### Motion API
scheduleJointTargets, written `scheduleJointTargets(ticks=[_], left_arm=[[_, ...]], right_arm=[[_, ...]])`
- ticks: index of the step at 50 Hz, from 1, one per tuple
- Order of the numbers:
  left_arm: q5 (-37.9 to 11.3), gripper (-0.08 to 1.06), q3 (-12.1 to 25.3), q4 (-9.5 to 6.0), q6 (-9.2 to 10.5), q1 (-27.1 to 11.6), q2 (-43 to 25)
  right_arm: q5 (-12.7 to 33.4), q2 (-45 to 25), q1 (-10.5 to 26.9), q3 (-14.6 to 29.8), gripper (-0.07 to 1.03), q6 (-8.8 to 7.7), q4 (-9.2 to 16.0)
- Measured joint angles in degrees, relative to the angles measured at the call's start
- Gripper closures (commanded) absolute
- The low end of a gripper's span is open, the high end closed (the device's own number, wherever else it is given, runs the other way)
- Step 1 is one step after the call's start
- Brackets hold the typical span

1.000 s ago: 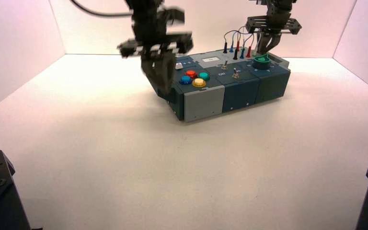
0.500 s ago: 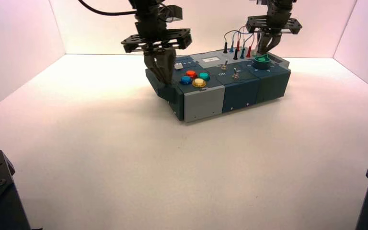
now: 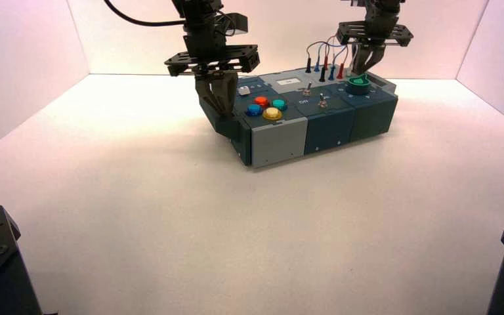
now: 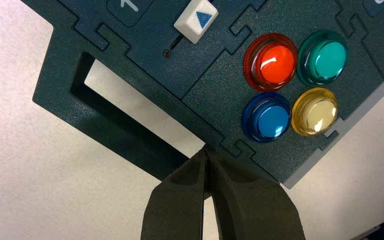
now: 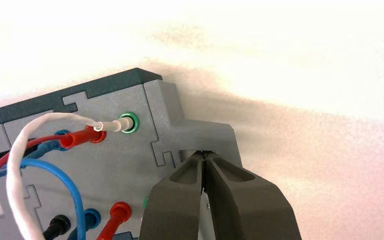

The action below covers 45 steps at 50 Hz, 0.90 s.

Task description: Rotate the box counterclockwise.

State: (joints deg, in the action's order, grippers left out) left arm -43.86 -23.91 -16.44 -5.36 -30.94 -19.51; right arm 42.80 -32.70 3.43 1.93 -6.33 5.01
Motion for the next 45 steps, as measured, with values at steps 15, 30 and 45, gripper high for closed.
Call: scheduleJointTargets(ticks=[15,30,45], left_arm=[[0.09,1.0,-4.75,-1.93,0.18,-2.46,2.64],[0.35,1.0,-5.45,-3.52,0.18,-3.43,2.99],[0.35,1.0,-5.36,-4.13,0.44,-4.66,2.99]], right_arm=[[0.62,-0.97,2.46,1.05,0.98,-0.18,0.09],[1.93,-2.11,3.08,2.81,0.98,-0.26,0.18],[2.2,-2.2,3.25,3.34,0.98,-0.35,0.09]])
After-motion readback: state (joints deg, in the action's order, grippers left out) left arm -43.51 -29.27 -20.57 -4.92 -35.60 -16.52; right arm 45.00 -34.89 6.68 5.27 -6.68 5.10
